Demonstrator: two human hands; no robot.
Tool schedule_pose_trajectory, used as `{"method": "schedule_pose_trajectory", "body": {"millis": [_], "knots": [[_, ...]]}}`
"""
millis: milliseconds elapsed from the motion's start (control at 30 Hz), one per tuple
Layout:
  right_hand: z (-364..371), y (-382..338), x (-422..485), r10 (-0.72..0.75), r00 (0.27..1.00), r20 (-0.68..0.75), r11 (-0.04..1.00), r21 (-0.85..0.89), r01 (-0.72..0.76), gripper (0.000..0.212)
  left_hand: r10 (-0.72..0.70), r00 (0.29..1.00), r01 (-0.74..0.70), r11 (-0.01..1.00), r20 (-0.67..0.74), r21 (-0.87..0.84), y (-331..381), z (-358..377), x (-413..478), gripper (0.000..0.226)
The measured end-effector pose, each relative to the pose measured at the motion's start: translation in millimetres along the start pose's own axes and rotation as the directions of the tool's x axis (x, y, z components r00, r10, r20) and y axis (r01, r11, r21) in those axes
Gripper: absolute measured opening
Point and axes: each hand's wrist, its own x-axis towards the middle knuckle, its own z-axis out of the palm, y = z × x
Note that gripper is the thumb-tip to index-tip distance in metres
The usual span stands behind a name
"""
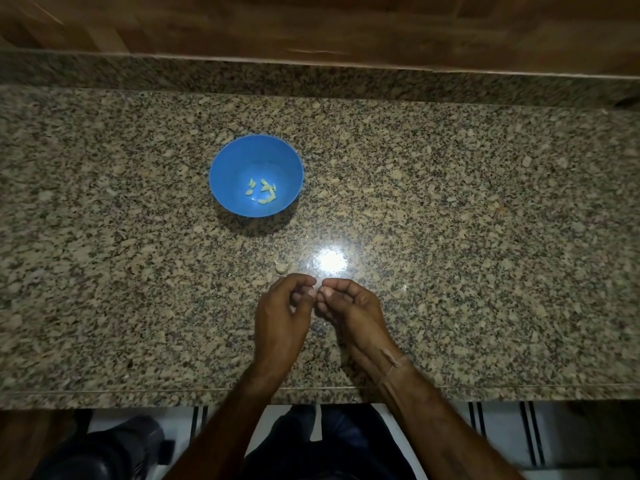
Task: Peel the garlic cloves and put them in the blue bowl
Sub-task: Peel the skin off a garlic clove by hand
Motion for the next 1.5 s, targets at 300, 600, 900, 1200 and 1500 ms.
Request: {"method": "schedule_pose_trajectory", "body": {"millis": [300, 600, 900, 1200, 1500], "knots": [[2, -4, -5, -0.120, 0.992, 0.029, 0.988, -0.090, 0.122, 0.008, 0.067, 0.998, -0.066, 0.994, -0.009, 0.084, 2, -3, -3, 0.005], [1, -6, -9, -0.290, 0.952, 0.098, 0.922, -0.238, 0.306, 0.008, -0.021, 0.999, 0.026, 0.987, -0.037, 0.160, 8, -3, -1, 0.005], [0, -1, -6, -0.218, 0.973, 0.071, 0.956, -0.183, 0.228, 0.009, -0.175, 0.984, 0.176, 0.983, 0.043, -0.040, 8, 4, -1, 0.009], [-9, -2, -4, -0.031, 0.997, 0.069, 0.999, -0.018, 0.032, 0.010, -0.086, 0.996, 0.086, 0.996, 0.006, -0.001, 2, 7, -1, 0.015], [-13, -4, -3, -0.064, 0.992, 0.107, 0.995, -0.064, 0.071, 0.012, 0.069, 0.997, -0.066, 0.994, -0.036, 0.090, 3, 4, -3, 0.013]]}}
